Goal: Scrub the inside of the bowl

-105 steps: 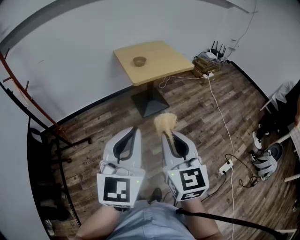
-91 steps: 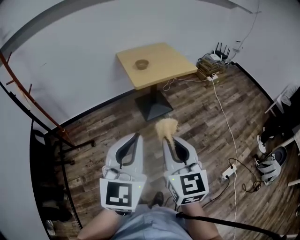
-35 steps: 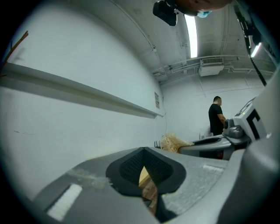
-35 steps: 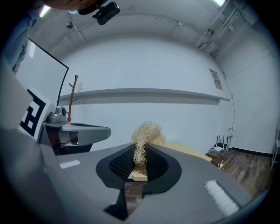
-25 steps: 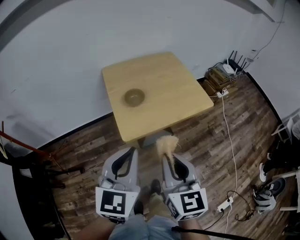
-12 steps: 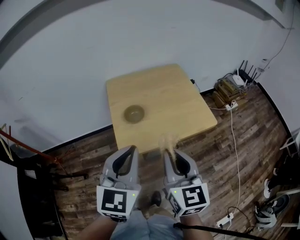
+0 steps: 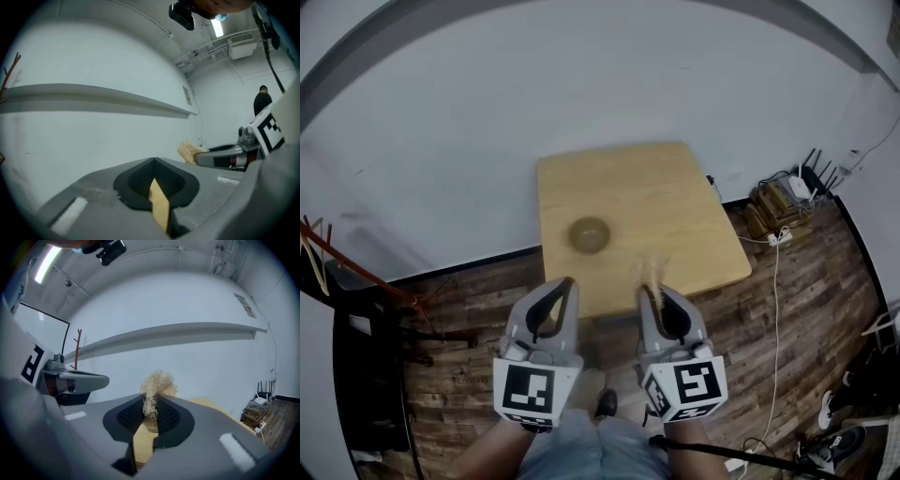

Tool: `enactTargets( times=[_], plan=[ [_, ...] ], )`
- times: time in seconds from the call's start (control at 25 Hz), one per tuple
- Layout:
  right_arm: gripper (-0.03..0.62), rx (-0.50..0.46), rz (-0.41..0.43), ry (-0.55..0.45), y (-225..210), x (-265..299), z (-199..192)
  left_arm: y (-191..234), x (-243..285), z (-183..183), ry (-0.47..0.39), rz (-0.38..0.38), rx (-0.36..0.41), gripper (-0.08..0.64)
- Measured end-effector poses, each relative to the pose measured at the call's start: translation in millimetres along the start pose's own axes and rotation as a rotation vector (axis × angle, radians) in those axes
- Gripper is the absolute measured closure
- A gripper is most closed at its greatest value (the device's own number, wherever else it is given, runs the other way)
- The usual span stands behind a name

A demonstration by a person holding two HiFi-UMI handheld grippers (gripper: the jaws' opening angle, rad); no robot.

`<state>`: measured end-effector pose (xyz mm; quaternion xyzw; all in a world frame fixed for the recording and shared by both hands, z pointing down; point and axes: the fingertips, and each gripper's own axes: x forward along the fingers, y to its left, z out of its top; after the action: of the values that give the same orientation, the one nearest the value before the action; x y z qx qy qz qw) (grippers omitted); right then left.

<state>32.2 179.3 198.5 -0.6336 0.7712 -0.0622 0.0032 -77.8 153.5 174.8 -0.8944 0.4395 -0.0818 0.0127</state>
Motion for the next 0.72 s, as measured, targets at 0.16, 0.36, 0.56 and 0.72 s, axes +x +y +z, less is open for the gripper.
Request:
enactTargets(
  times=[0.16, 0.36, 0.56, 0.72],
  plan=[
    [0.545, -0.013, 0.013, 0.022, -3.6, 26.5, -4.2, 22.3, 19.8, -7.5, 0.004, 0.021, -0.018, 0.538],
    [0.545, -0.016, 0.017, 0.070, -19.9, 70.0, -15.4, 48.9, 62.1, -21.0, 0.025, 0.029, -0.055, 0.538],
    [0.545, -0.004, 0.039, 0.119, -37.4, 127.1, -26.6, 79.1, 109.8, -39.3, 0.067, 0.039, -0.095, 0.538],
    [0.545, -0.013, 0.058, 0.140, -42.5, 167.2, -27.9, 105.4, 138.4, -43.2, 0.070, 0.051, -0.112, 0.538]
  ],
)
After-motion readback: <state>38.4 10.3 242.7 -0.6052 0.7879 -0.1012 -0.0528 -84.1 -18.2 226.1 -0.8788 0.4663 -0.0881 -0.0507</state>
